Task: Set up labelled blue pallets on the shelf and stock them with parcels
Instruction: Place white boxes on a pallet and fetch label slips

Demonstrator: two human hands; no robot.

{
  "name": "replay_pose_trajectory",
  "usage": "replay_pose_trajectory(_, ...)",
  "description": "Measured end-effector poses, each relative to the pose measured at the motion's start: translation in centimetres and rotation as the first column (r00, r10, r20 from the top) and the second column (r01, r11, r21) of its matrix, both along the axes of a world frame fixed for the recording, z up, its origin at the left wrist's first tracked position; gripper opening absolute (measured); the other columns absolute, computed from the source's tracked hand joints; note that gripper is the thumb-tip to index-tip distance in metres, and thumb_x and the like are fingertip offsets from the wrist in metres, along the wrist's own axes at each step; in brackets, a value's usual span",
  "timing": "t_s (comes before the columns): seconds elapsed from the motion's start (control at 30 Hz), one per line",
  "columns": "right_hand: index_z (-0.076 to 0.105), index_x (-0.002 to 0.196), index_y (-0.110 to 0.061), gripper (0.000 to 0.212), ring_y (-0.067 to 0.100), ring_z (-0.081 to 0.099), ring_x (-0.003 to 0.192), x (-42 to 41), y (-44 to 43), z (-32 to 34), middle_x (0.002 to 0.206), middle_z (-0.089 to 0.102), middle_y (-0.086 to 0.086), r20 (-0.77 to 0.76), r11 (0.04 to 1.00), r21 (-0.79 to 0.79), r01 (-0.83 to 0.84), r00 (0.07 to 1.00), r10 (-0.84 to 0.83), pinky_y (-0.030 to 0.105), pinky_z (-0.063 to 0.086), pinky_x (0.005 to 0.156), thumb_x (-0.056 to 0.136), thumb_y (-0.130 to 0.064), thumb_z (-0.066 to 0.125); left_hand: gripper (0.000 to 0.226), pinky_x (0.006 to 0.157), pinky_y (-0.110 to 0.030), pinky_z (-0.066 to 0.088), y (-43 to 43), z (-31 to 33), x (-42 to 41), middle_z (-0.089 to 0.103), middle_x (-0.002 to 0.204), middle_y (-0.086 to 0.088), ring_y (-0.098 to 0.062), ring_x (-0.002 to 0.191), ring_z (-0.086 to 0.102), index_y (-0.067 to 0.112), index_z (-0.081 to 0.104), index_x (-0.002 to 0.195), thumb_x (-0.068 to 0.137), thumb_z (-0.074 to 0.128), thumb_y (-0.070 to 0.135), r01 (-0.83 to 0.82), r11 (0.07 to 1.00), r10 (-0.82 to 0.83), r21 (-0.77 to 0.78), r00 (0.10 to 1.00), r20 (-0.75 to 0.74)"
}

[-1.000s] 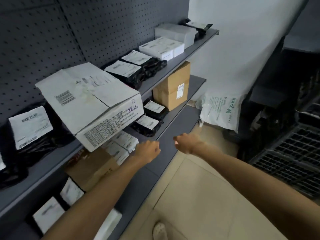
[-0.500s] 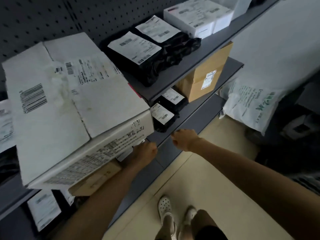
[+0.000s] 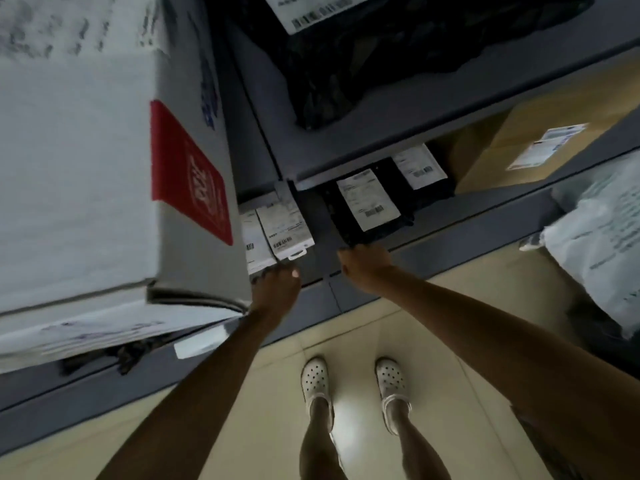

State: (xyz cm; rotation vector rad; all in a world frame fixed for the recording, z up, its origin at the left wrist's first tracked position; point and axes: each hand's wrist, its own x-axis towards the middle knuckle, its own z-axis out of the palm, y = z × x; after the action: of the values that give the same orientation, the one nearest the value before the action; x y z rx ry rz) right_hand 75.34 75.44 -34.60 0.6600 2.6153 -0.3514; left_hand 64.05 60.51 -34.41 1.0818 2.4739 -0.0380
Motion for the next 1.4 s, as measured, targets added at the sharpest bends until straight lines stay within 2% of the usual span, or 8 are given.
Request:
replay_pose_trajectory(0.17, 0.045, 0.134, -0.011, 0.038, 0.034, 0.06, 0.111, -2.0, 1.6, -4.0, 0.124, 0.06, 0.014, -0.095, 0.994, -0.108, 0.02, 0.995, -0.031, 0.038, 0.049, 0.082, 0.1, -0.028, 0.043, 0.057, 0.1, -0.047, 0.046, -0.8, -4.9, -2.1, 0.036, 0.149, -0.005, -0.026, 0.135, 0.039, 0.019, 0.036, 0.145, 0.093, 0.057, 0.027, -0.097, 0.986, 0.108, 0.136, 0.991, -0.077)
replay_pose_trajectory(0.37, 0.023, 0.152, -0.005, 0.066, 0.032, 0.031, 0.142, -6.7, 3.4, -7.2, 0.157, 0.026, 0.015, -0.05, 0.842, -0.512, 0.17, 0.973, -0.227, 0.039, 0.03, 0.114, 0.1, -0.037, 0.047, 0.08, 0.122, -0.042, 0.003, 0.2, -8.9, -4.4, -0.016, 0.163, -0.002, -0.02, 0.15, -0.012, 0.015, -0.01, 0.156, 0.1, 0.036, 0.05, -0.316, 0.949, 0.316, 0.02, 0.949, 0.015)
replay_pose_trajectory(0.57, 0.034, 0.149, -0.008, 0.061, 0.027, 0.038, 0.139, -8.8, 1.9, -9.6, 0.152, 0.038, 0.009, -0.025, 0.602, -0.739, 0.304, 0.88, -0.474, 0.031, 0.031, 0.111, 0.097, -0.034, 0.053, 0.072, 0.12, -0.046, -0.004, -0.2, -9.7, -2.2, -0.012, 0.164, 0.002, -0.023, 0.15, -0.015, 0.023, -0.004, 0.157, 0.101, 0.032, 0.051, -0.328, 0.944, 0.329, 0.045, 0.944, -0.014)
replay_pose_trajectory(0.73, 0.046, 0.121, -0.001, 0.036, 0.035, 0.057, 0.115, -3.2, 0.3, -9.9, 0.123, 0.059, 0.018, -0.131, 0.664, -0.632, 0.399, 0.789, -0.6, 0.033, 0.042, 0.084, 0.101, -0.03, 0.048, 0.057, 0.12, -0.054, 0.006, -2.3, -10.0, 3.3, 0.007, 0.164, 0.006, -0.025, 0.151, -0.01, 0.032, 0.024, 0.153, 0.1, 0.043, 0.043, -0.326, 0.911, 0.331, 0.254, 0.943, 0.023)
replay_pose_trajectory(0.87, 0.047, 0.102, -0.003, 0.03, 0.034, 0.063, 0.095, 0.6, 0.7, -11.3, 0.092, 0.058, 0.011, -0.139, 0.687, -0.572, 0.449, 0.772, -0.62, 0.031, 0.038, 0.069, 0.1, -0.033, 0.047, 0.043, 0.11, -0.04, 0.024, -3.9, -10.2, 5.6, 0.02, 0.158, 0.003, -0.024, 0.149, 0.01, 0.027, 0.044, 0.14, 0.1, 0.045, 0.042, -0.376, 0.798, 0.353, 0.472, 0.925, 0.14)
replay_pose_trajectory(1.07, 0.049, 0.133, -0.008, 0.061, 0.03, 0.058, 0.116, -0.3, 0.3, -11.3, 0.128, 0.06, 0.011, -0.144, 0.629, -0.666, 0.401, 0.758, -0.636, 0.041, 0.048, 0.096, 0.095, -0.056, 0.042, 0.056, 0.1, -0.045, 0.041, -3.6, -10.7, 3.6, 0.036, 0.133, -0.014, -0.034, 0.12, 0.043, 0.011, 0.043, 0.131, 0.091, 0.061, 0.046, -0.875, 0.323, 0.74, 0.36, 0.471, 0.48)
replay_pose_trajectory(1.23, 0.049, 0.104, -0.009, 0.048, 0.033, 0.062, 0.098, 1.4, -1.8, -11.0, 0.105, 0.062, 0.014, -0.134, 0.506, -0.728, 0.463, 0.628, -0.767, 0.043, 0.054, 0.078, 0.089, -0.054, 0.055, 0.064, 0.096, -0.047, 0.047, -3.8, -10.5, 5.9, 0.047, 0.116, -0.008, -0.031, 0.108, 0.053, 0.015, 0.042, 0.112, 0.079, 0.064, 0.065, -0.955, 0.223, 0.715, 0.195, 0.296, 0.633)
replay_pose_trajectory(1.4, 0.038, 0.104, -0.012, 0.044, 0.014, 0.059, 0.081, 3.4, -1.8, -10.0, 0.094, 0.06, 0.001, -0.04, 0.472, -0.773, 0.424, 0.71, -0.704, 0.021, 0.043, 0.06, 0.089, -0.044, 0.064, 0.069, 0.09, -0.05, 0.051, -5.3, -8.8, 7.4, 0.06, 0.107, -0.011, -0.033, 0.099, 0.06, 0.014, 0.034, 0.109, 0.08, 0.054, 0.073, -0.948, 0.298, 0.768, 0.114, 0.309, 0.56)
